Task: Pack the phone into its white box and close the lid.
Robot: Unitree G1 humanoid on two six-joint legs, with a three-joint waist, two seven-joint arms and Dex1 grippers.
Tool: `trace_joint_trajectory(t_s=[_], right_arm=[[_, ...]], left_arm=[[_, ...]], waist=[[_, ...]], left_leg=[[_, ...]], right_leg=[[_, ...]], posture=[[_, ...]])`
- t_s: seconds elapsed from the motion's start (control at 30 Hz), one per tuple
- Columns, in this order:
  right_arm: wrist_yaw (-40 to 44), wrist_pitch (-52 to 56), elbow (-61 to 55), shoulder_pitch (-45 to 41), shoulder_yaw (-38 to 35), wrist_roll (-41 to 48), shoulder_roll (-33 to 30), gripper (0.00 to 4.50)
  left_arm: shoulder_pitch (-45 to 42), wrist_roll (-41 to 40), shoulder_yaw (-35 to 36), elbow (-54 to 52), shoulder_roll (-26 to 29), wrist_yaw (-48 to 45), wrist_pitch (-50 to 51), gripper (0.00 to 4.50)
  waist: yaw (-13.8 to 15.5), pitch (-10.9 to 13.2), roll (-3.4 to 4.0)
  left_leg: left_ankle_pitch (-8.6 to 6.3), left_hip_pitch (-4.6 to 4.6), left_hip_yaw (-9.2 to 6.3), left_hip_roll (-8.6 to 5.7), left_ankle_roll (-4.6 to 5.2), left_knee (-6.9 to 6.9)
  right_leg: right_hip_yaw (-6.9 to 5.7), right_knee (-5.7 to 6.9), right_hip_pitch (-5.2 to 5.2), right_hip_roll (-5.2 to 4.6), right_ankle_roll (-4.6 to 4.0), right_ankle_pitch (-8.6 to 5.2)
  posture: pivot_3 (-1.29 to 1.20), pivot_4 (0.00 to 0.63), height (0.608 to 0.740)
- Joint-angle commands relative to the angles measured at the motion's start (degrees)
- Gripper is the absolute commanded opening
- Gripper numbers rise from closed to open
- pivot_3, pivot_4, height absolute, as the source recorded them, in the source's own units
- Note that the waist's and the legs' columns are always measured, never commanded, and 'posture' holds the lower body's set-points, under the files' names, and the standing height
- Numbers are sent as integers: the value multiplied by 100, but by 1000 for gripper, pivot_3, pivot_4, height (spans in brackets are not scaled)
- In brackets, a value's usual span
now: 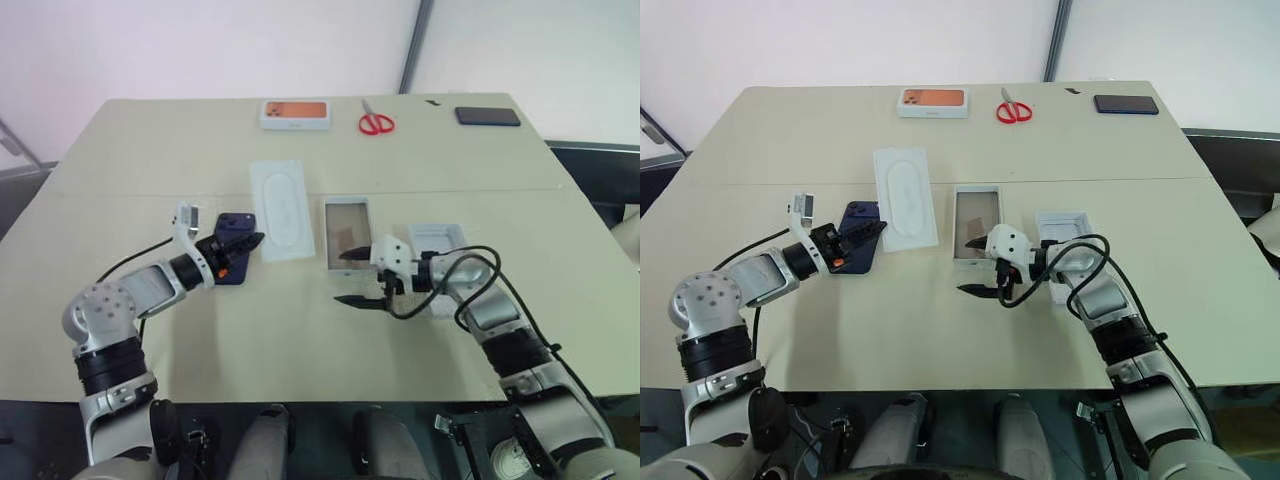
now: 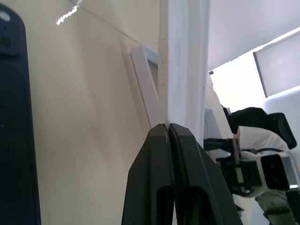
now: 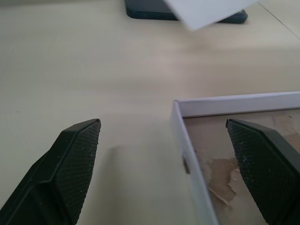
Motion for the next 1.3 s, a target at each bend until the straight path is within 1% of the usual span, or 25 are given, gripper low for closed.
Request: trace_joint_trajectory(t_s=[0.03,0.23,0.27,0.33,0.4,0.5,0.63,0.73,0.83,0.93,0.97,1.0,1.07,1.17,1.23,1.3], right_arm=[[97,14,66,-103,97,-117,-31,3642],[186,-100,79,-44,183,-268,-117,335],[241,-29,-23,-23,159,-181,-102,23],[455,119,-439,83,116,90,-109,23],[701,345,-943,246,100,378,-159,23],[837,622,-1485,475,139,542,-244,23],[414,568,-1551,582,219,234,-141,23],[78,618,-1508,558,246,121,44,23],[-129,659,-1599,556,284,80,224,943],[-148,768,-1809,621,294,139,215,2410],[-134,756,-1850,625,287,118,151,3008],[-28,949,-1928,611,215,246,51,3436],[96,1174,-2024,555,13,448,-147,3436],[356,1181,-2031,516,-354,639,-686,3436],[532,1076,-1961,593,-565,753,-1007,3436],[522,876,-1819,642,-718,773,-1141,3436]], left_arm=[[-5,-137,-62,-115,-21,103,36,0],[-41,-224,-47,0,-35,187,161,0],[-82,-316,1,30,-74,229,234,0],[-149,-593,28,-17,-101,230,511,0],[-340,-992,320,150,-239,451,698,0],[-560,-1271,620,386,-283,727,627,0],[-584,-1352,562,474,-265,924,636,0],[-509,-1507,541,423,-390,1109,608,0],[-407,-1572,485,358,-478,1278,569,0],[-320,-1609,435,308,-512,1363,527,0],[-280,-1616,396,261,-513,1356,511,0],[-251,-1674,407,239,-566,1402,468,0],[-133,-1682,292,125,-598,1411,447,0],[-41,-1727,164,10,-685,1461,357,0],[-50,-1753,34,49,-709,1478,421,0],[-48,-1671,-132,85,-705,1445,414,0]], waist=[[1,0,0],[-6,0,0],[-6,0,0],[-5,0,-1],[6,1,-2],[7,3,-6],[-13,3,-6],[-11,3,-6],[2,3,-6],[10,3,-6],[11,3,-6],[13,3,-6],[22,3,-6],[31,4,-8],[34,5,-9],[21,4,-10]], left_leg=[[0,0,1,0,0,0],[0,0,5,-1,0,0],[0,1,5,-1,0,0],[0,1,5,-1,0,0],[0,-1,2,0,0,0],[0,-3,-7,1,0,2],[0,-1,-9,-1,0,1],[0,-1,-9,0,-1,0],[1,-1,-9,0,-2,1],[1,-1,-9,-1,-2,1],[1,-2,-9,-1,-2,1],[1,-2,-9,-1,-2,1],[1,-2,-10,-1,-2,1],[0,-3,-9,-6,-2,1],[0,-5,-5,-7,-2,1],[0,-4,2,-7,-1,1]], right_leg=[[-1,0,0,0,0,0],[-1,0,0,0,0,0],[-1,0,1,1,0,0],[-1,0,1,1,0,0],[-1,0,0,0,0,0],[-6,0,1,0,1,0],[-5,0,1,0,1,0],[-4,2,-2,1,1,0],[-3,2,-2,0,1,0],[-3,2,-2,0,1,0],[-3,1,-2,0,1,0],[-3,1,-1,0,1,0],[-3,0,0,-3,1,0],[-3,-3,2,-4,1,0],[-6,-4,2,-3,0,0],[-6,-5,4,-3,0,0]], posture=[[0,150,740],[0,150,740],[0,150,740],[0,150,740],[0,150,740],[0,150,740],[0,150,740],[0,150,740],[0,150,740],[0,150,740],[0,150,740],[0,150,740],[0,150,740],[0,150,740],[0,150,740],[0,150,740]])
